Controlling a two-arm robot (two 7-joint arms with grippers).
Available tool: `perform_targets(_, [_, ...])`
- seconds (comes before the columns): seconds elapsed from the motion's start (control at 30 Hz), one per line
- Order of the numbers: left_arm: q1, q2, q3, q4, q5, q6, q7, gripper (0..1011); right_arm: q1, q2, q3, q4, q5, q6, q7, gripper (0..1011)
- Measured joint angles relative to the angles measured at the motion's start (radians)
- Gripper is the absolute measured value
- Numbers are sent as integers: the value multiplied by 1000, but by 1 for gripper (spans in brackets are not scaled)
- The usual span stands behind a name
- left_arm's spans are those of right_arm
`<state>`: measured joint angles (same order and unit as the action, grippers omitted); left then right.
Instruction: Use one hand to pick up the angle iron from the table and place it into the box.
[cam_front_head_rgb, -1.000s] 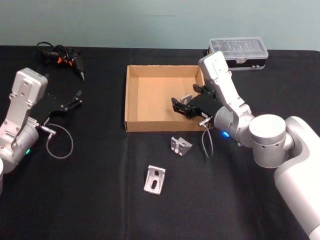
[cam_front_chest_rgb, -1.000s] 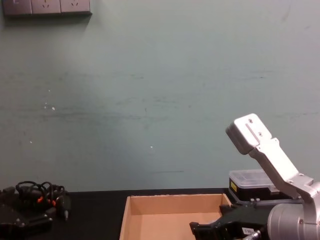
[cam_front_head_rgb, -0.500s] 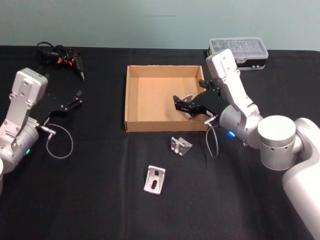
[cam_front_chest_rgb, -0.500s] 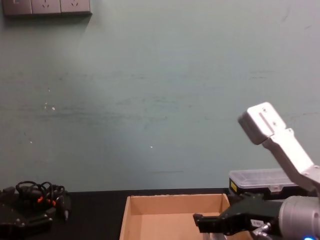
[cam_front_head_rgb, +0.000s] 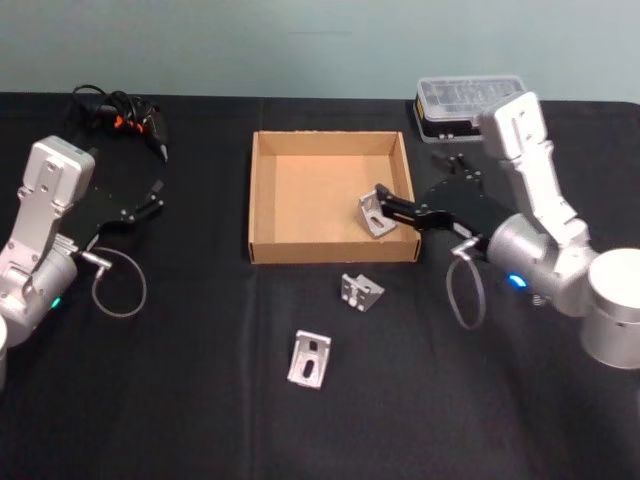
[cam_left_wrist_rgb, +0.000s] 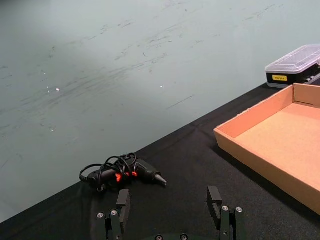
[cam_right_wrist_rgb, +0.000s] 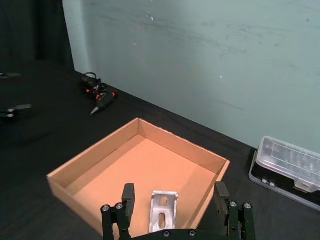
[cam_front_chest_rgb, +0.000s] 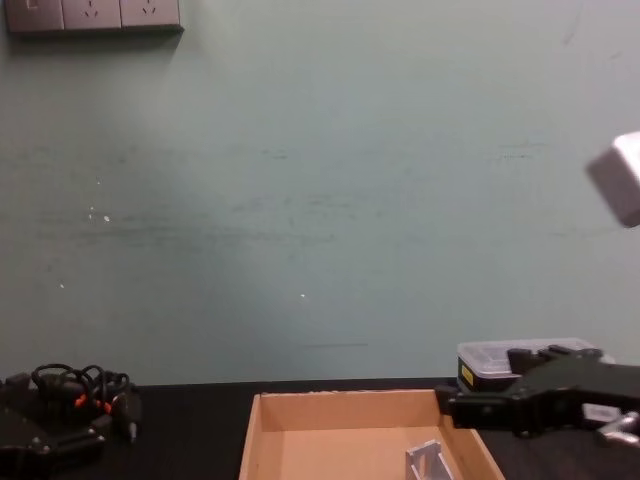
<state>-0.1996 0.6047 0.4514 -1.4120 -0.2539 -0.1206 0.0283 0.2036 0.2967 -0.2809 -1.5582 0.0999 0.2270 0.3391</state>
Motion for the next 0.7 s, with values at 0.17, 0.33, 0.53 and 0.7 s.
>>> perform_targets(0.17, [0, 0, 0, 0, 0, 0, 0, 1011, -69, 47, 27, -105, 42, 15, 20, 1004])
perform_targets(0.33, [0, 0, 0, 0, 0, 0, 0, 1011, -137, 118, 32, -213, 83, 38, 72, 1004])
perform_targets(0.53, [0, 0, 0, 0, 0, 0, 0, 1011, -175, 166, 26, -279, 110, 53, 104, 1004])
perform_targets(0.7, [0, 0, 0, 0, 0, 0, 0, 1012, -200, 200, 6, -325, 129, 69, 129, 1004])
